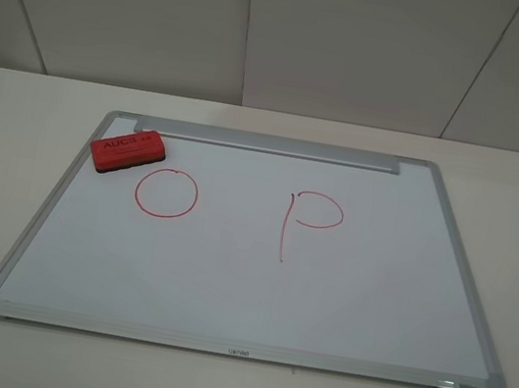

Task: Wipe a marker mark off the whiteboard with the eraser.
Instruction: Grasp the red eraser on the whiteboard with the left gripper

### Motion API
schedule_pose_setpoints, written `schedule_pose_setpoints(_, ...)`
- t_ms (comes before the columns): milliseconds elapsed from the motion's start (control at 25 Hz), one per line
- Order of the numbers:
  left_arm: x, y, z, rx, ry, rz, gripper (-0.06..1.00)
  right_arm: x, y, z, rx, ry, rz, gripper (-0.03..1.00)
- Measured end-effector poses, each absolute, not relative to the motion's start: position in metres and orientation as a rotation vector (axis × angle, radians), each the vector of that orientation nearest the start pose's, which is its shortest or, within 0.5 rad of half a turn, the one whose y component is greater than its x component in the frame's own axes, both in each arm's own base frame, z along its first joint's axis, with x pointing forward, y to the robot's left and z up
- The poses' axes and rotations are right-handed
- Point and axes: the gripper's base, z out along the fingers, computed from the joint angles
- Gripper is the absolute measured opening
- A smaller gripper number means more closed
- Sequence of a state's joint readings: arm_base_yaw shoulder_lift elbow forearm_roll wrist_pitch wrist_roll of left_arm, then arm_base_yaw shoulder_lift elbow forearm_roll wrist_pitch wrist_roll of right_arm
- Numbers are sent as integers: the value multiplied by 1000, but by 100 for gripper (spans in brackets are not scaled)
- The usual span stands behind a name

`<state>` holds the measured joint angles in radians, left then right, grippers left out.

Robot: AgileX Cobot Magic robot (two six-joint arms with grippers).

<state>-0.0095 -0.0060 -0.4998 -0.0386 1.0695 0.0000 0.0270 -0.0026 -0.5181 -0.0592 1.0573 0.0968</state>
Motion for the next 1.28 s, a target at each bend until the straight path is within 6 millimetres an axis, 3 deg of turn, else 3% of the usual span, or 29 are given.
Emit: schedule_pose_setpoints(1280, -6, -3, 277, 12, 2047, -48, 77, -7, -5, 283, 79, 2017, 5, 72)
